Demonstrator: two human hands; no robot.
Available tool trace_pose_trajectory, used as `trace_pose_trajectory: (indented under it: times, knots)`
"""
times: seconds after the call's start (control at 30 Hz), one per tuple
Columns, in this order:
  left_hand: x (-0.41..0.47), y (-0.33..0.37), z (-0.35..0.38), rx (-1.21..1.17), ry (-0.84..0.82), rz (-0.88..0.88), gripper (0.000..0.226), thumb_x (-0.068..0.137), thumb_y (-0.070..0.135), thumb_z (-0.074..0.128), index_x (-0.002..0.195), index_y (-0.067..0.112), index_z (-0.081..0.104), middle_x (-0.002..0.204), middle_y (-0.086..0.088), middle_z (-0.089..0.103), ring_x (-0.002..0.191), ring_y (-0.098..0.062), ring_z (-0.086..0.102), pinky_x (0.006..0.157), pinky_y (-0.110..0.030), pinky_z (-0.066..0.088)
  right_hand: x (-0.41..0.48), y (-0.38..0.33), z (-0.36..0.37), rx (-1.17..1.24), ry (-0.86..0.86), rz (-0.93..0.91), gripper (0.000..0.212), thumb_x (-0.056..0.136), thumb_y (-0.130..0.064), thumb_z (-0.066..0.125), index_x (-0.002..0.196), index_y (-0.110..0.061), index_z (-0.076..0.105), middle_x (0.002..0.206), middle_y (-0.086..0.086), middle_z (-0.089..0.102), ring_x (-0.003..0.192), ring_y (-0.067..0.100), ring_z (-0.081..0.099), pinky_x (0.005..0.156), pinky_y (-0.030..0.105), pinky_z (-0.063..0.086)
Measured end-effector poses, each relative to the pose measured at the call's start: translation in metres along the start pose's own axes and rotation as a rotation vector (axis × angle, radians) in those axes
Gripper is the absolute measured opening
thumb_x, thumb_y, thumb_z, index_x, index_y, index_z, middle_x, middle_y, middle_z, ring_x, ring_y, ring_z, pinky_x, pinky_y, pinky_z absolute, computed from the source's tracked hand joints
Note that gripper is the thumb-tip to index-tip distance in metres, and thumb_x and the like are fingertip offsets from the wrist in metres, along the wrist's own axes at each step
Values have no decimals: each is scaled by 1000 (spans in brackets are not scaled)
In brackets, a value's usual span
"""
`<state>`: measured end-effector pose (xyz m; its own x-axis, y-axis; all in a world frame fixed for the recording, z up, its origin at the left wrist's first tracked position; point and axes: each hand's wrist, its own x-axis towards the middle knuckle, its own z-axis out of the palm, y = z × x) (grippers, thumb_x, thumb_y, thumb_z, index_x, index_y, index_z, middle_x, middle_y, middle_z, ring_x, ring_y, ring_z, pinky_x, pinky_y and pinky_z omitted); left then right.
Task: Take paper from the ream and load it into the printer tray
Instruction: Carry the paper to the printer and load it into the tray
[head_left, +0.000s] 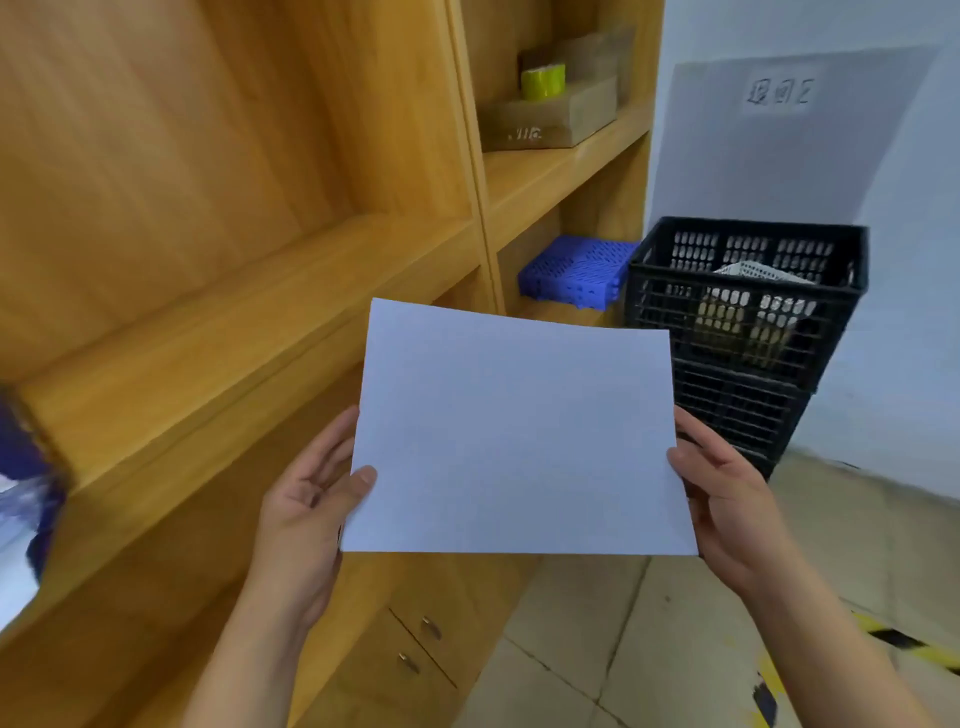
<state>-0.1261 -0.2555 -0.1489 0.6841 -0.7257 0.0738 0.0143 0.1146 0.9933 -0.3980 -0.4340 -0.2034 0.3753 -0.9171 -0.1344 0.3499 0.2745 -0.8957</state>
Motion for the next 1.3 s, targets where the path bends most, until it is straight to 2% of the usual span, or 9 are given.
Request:
trace_pose_trajectory:
  times: [0.2, 0.3, 0.43, 0.57, 0.63, 0.73, 0.9, 1.13, 1.3]
  knots:
    - [24, -41, 94, -39, -184, -129, 52, 90, -2, 62, 128, 34, 62, 127, 6, 69, 107, -20, 71, 74, -33, 63, -12, -19, -90, 34, 206, -50, 38, 97, -6, 49, 124, -28, 64, 117, 5, 74, 102, 28, 71, 84, 46, 59]
    - [34, -57, 139, -57, -307, -211, 50, 90, -3, 61, 124, 34, 63, 126, 6, 69, 106, -21, 71, 72, -33, 63, -29, -24, -131, 19, 365, -85, 40, 96, -5, 52, 125, -29, 63, 114, 7, 74, 93, 26, 72, 75, 43, 58]
    - [46, -82, 204, -68, -502, -298, 50, 91, -4, 59, 127, 30, 62, 129, 2, 69, 115, -25, 67, 85, -37, 60, -55, -27, -179, 63, 572, -132, 42, 94, -4, 55, 130, -25, 62, 118, 5, 73, 94, 23, 72, 72, 38, 57]
    - [56, -104, 277, -74, -706, -350, 49, 92, -5, 56, 123, 31, 64, 127, 5, 70, 108, -18, 71, 76, -29, 62, -80, -36, -211, 114, 740, -178, 42, 95, -4, 54, 132, -23, 60, 120, 4, 72, 97, 23, 71, 67, 36, 60]
    - [62, -112, 312, -84, -815, -384, 51, 93, -6, 54, 131, 28, 60, 127, 4, 70, 105, -16, 72, 72, -27, 61, -87, -42, -222, 126, 814, -198, 42, 96, -4, 52, 132, -24, 60, 121, 5, 72, 98, 24, 70, 65, 35, 60]
    - [74, -117, 365, -96, -985, -408, 53, 95, -5, 51, 138, 25, 55, 130, 4, 68, 110, -19, 69, 74, -27, 61, -90, -55, -231, 149, 918, -240, 42, 95, -3, 51, 131, -23, 60, 119, 5, 73, 105, 31, 70, 76, 41, 61]
    - [99, -117, 443, -163, -1150, -445, 53, 95, -7, 51, 134, 27, 57, 128, 5, 69, 106, -18, 71, 65, -30, 62, -79, -89, -241, 105, 1042, -291, 44, 94, 2, 50, 127, -24, 62, 111, 6, 75, 90, 26, 74, 74, 40, 60]
    - [132, -132, 516, -213, -1280, -514, 50, 95, -7, 51, 129, 29, 59, 128, 3, 69, 115, -19, 67, 84, -33, 60, -44, -124, -260, 1, 1217, -297, 46, 89, 2, 57, 119, -31, 69, 103, 17, 64, 91, 31, 63, 85, 49, 44]
    - [132, -150, 575, -181, -1410, -564, 49, 93, -4, 53, 129, 29, 61, 131, -1, 67, 117, -21, 66, 84, -35, 60, -46, -126, -274, 25, 1328, -326, 48, 88, 3, 57, 118, -33, 71, 109, 18, 64, 96, 32, 64, 85, 53, 42]
